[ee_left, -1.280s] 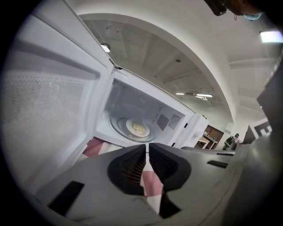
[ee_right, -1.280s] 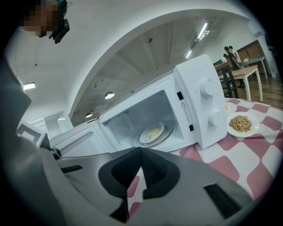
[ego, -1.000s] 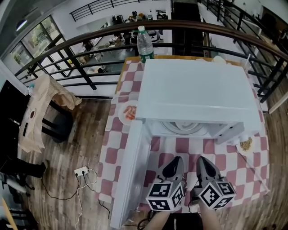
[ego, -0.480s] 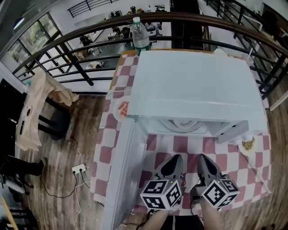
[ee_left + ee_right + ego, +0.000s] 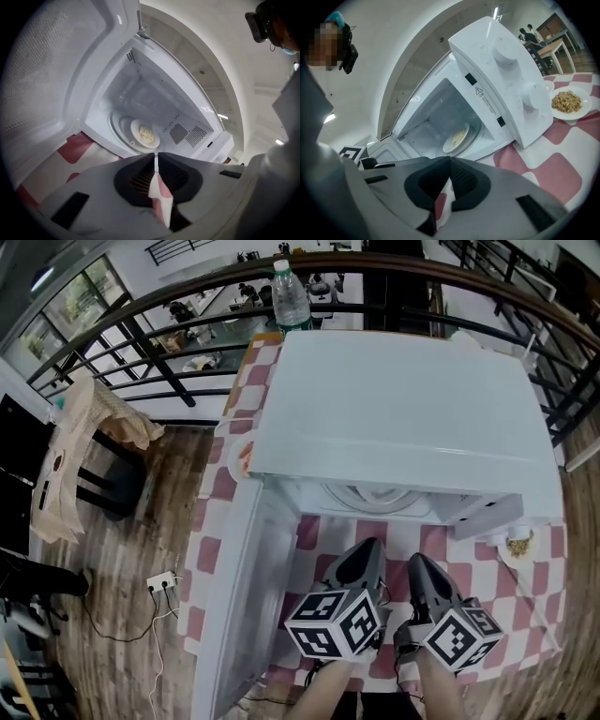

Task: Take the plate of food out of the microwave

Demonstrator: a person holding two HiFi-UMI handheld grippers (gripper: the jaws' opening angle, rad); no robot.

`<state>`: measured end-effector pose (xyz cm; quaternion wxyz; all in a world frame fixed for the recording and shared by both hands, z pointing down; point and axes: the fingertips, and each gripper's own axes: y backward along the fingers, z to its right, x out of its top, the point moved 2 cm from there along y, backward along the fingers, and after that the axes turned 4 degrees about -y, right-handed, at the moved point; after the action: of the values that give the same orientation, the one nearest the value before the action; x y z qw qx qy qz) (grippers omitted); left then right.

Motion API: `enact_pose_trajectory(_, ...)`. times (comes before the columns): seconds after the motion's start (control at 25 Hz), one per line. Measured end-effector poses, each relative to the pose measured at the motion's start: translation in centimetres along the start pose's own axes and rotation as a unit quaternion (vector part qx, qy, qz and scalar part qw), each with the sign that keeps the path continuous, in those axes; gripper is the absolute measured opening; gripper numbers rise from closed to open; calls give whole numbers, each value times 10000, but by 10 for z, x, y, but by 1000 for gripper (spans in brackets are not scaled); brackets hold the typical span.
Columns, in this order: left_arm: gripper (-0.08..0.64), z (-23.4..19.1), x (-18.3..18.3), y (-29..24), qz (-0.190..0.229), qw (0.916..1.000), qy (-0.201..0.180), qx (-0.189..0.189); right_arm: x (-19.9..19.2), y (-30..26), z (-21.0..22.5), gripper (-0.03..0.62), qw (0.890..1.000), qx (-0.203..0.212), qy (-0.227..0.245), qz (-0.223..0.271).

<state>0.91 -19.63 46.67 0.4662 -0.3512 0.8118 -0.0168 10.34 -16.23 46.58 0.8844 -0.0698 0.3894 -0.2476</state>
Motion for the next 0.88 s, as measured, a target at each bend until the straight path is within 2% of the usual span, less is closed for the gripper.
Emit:
enact_pose_trajectory(0.48, 38, -15, 6, -23, 125, 9964, 834, 45, 16, -21, 7, -8, 9997, 141, -170, 52)
enact_pose_trajectory(0.76, 48, -24, 6, -30, 239, 9945, 1017, 96, 13, -27, 8, -8, 9996, 148, -241, 90)
enact_pose_trajectory(0.88, 48, -24, 13, -32, 411, 9911, 1269, -10, 10, -29, 7, -8, 9995, 158, -253, 69)
